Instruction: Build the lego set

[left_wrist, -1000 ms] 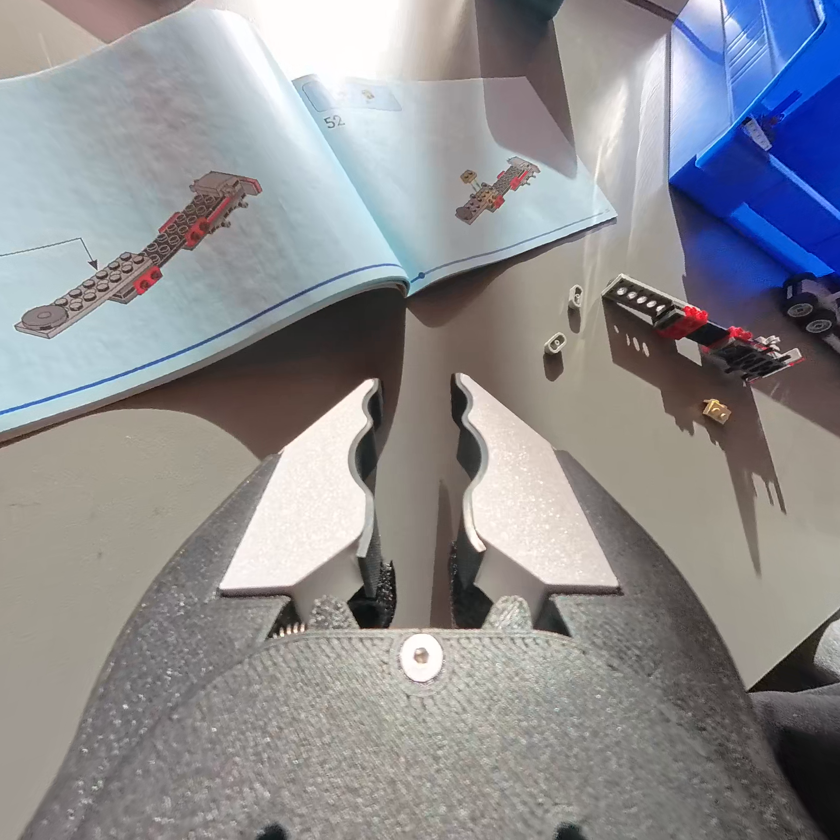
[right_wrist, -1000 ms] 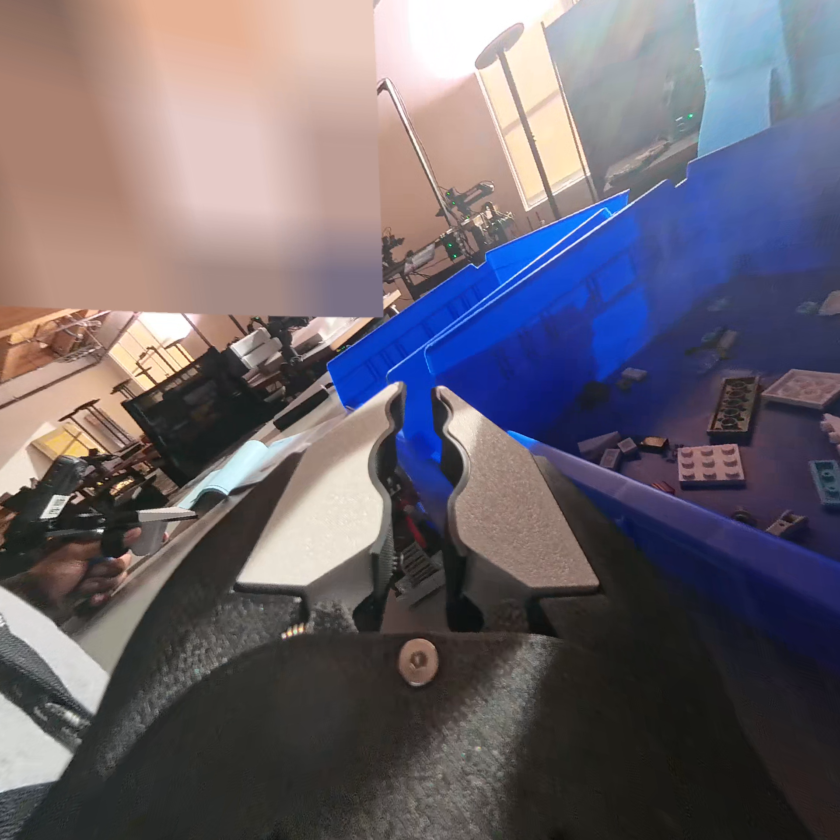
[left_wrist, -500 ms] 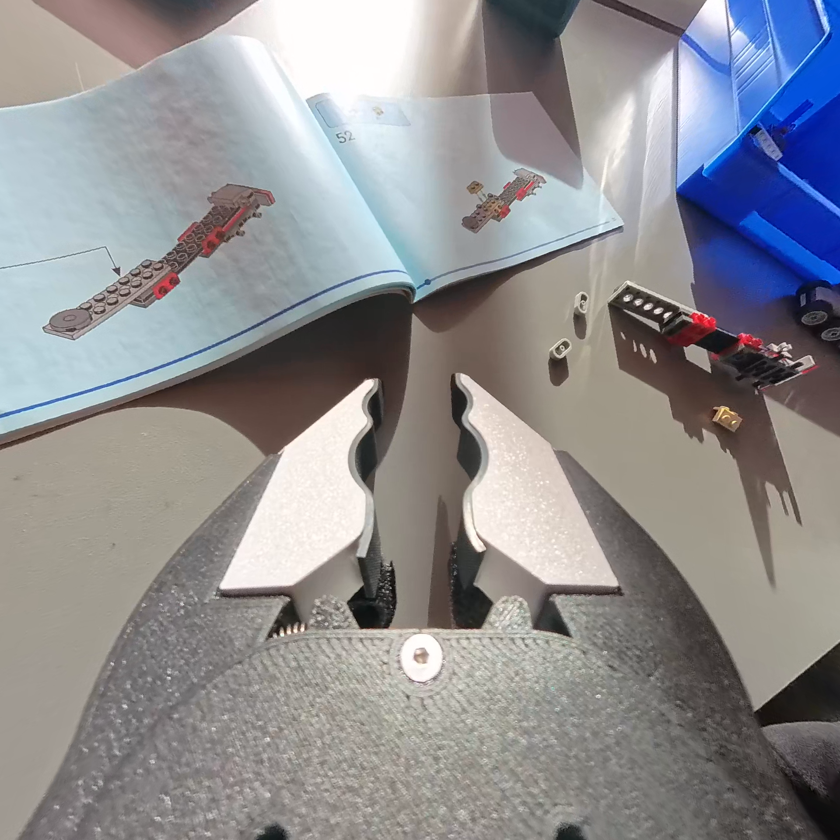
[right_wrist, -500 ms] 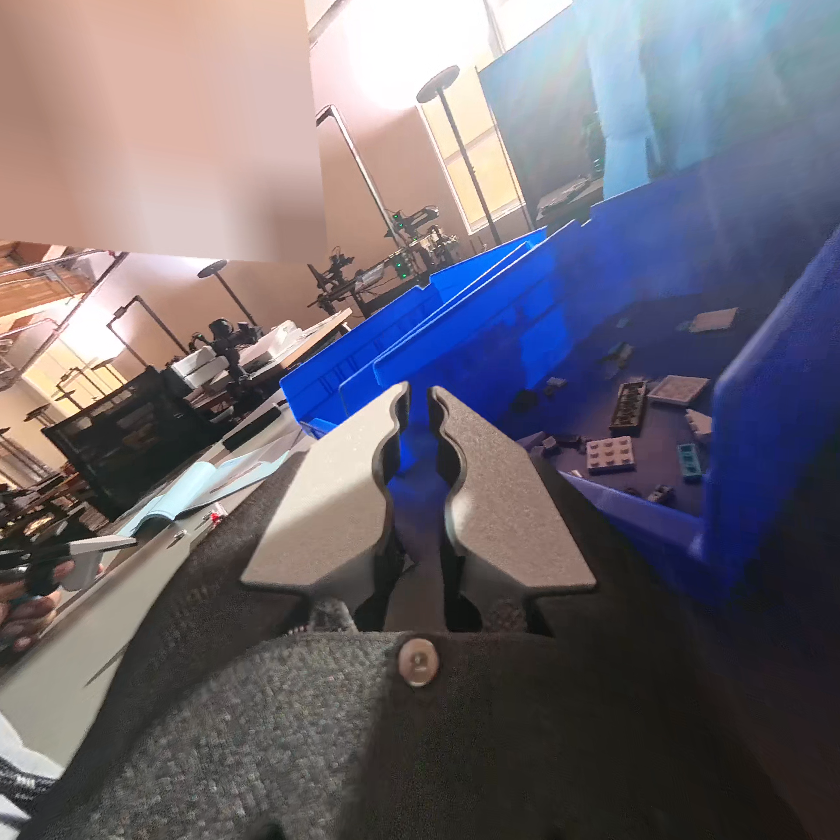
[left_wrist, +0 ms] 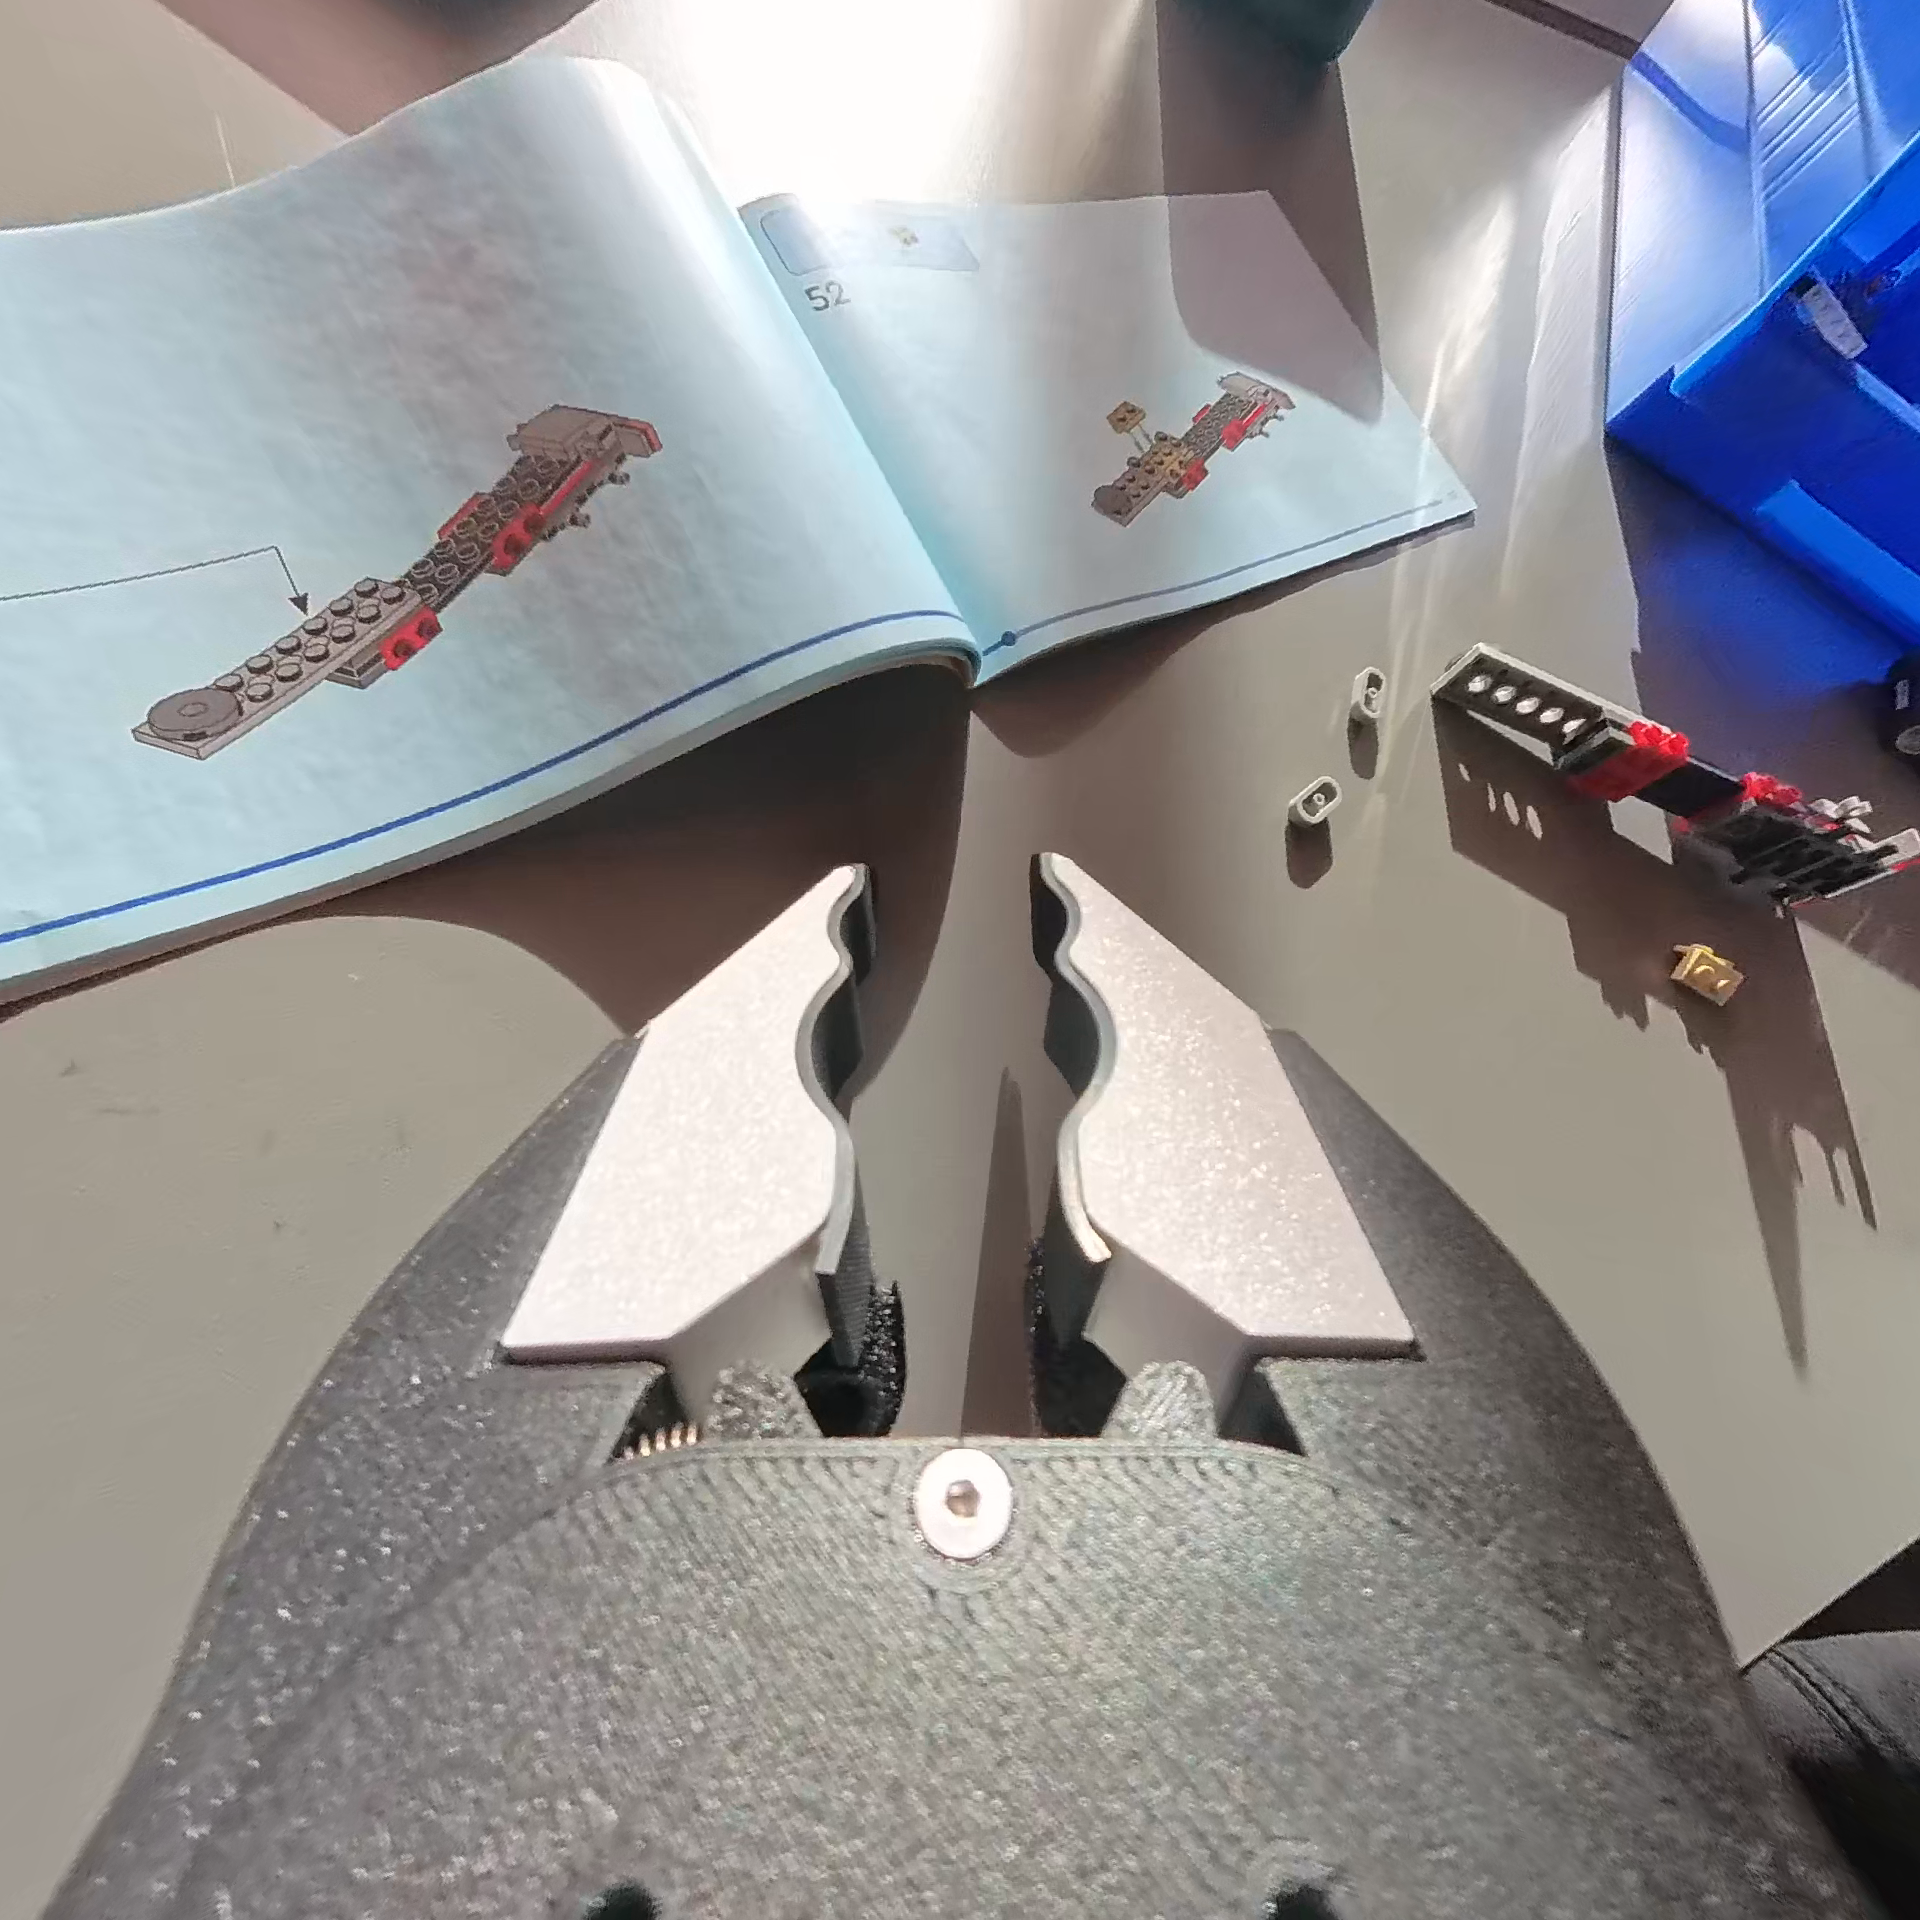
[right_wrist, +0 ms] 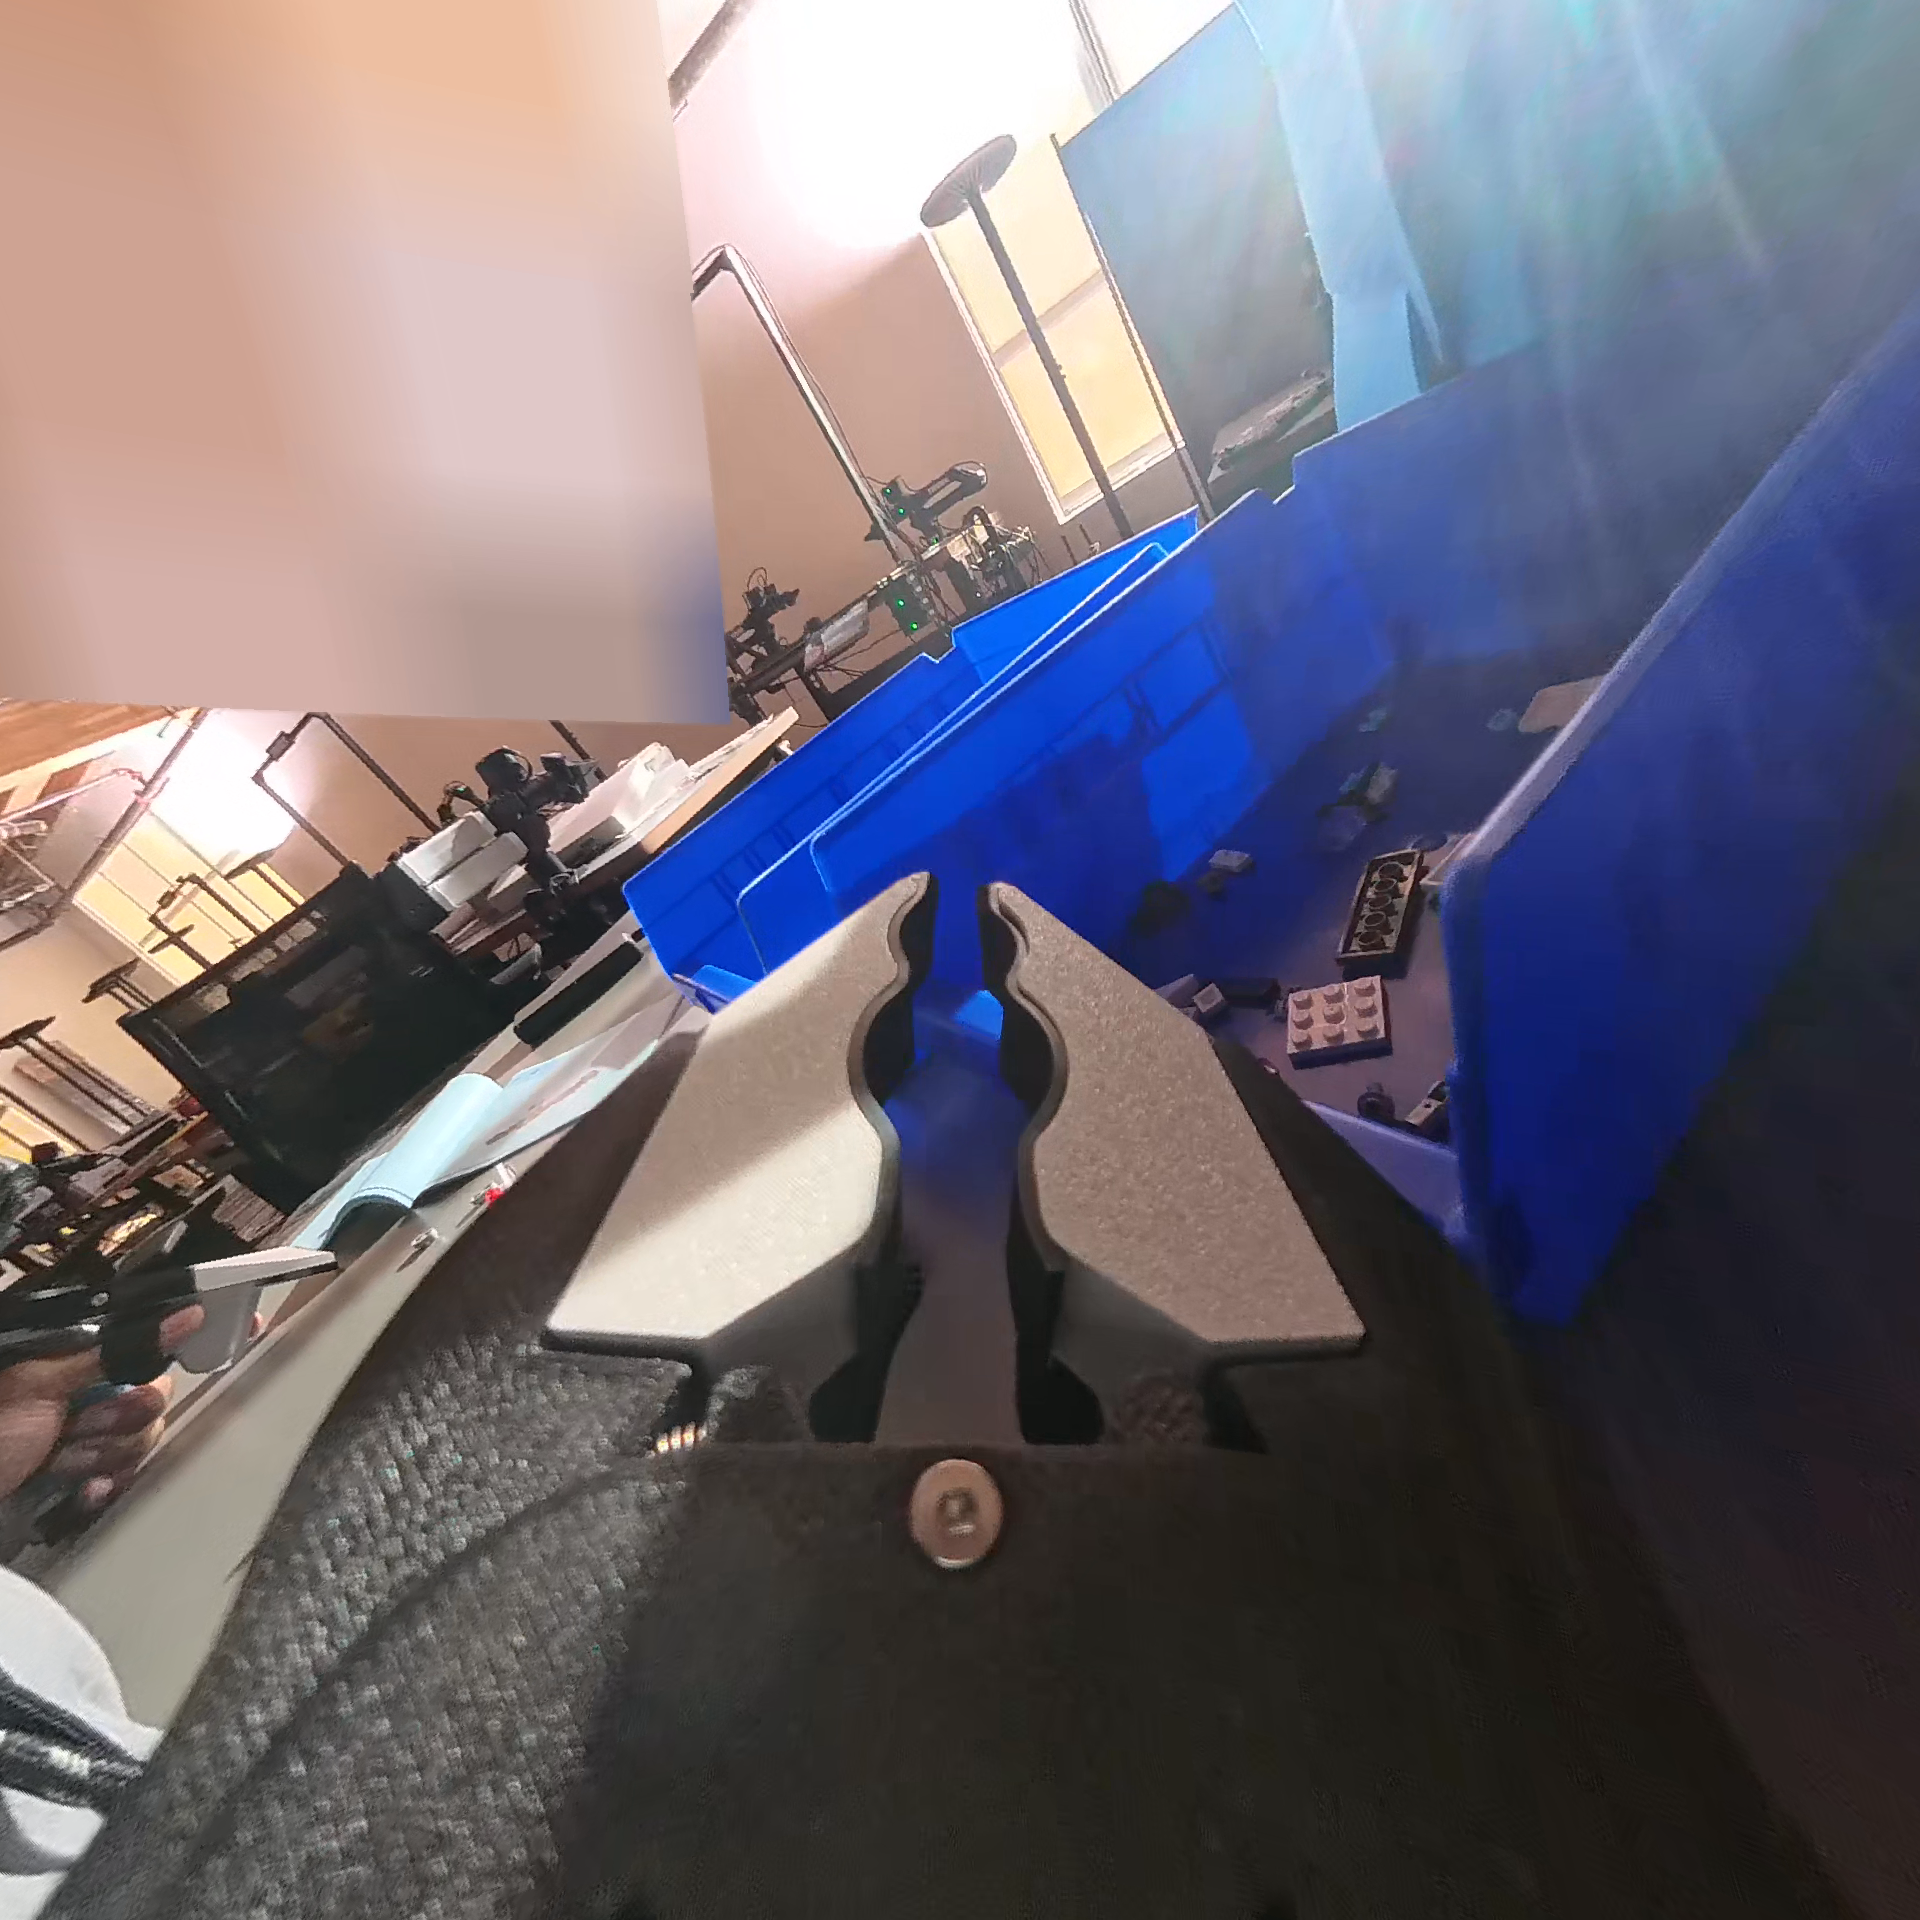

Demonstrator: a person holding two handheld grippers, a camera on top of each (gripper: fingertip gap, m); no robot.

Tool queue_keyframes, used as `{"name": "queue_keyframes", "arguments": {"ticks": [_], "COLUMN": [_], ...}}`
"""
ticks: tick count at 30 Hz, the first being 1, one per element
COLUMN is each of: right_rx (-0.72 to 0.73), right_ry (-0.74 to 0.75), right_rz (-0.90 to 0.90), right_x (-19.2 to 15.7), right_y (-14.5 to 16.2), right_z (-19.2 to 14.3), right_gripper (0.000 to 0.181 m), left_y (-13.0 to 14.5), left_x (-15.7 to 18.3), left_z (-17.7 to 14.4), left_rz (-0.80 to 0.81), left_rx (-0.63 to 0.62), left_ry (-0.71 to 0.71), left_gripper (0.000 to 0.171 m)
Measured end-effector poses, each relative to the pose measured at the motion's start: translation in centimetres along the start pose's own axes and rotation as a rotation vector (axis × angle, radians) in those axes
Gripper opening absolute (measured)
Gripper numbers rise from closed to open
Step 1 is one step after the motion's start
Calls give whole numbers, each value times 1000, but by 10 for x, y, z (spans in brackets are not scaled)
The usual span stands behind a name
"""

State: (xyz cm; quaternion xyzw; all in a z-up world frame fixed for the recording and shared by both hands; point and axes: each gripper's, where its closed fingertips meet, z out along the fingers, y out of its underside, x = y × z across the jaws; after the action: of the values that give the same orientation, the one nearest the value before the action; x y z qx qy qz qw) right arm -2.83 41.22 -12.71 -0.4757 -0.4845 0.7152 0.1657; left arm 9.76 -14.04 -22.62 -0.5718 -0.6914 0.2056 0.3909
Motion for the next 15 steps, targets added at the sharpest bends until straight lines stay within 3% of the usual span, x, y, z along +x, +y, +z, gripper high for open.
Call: {"name": "queue_keyframes", "arguments": {"ticks": [15], "right_rx": [-98], "right_ry": [42], "right_rz": [-104], "right_x": [-6], "right_y": [17], "right_z": [14], "right_gripper": [12], "left_y": [-3], "left_x": [3], "left_z": [-3], "left_rz": [48], "left_rx": [32], "left_ry": [-11], "left_gripper": [32]}}
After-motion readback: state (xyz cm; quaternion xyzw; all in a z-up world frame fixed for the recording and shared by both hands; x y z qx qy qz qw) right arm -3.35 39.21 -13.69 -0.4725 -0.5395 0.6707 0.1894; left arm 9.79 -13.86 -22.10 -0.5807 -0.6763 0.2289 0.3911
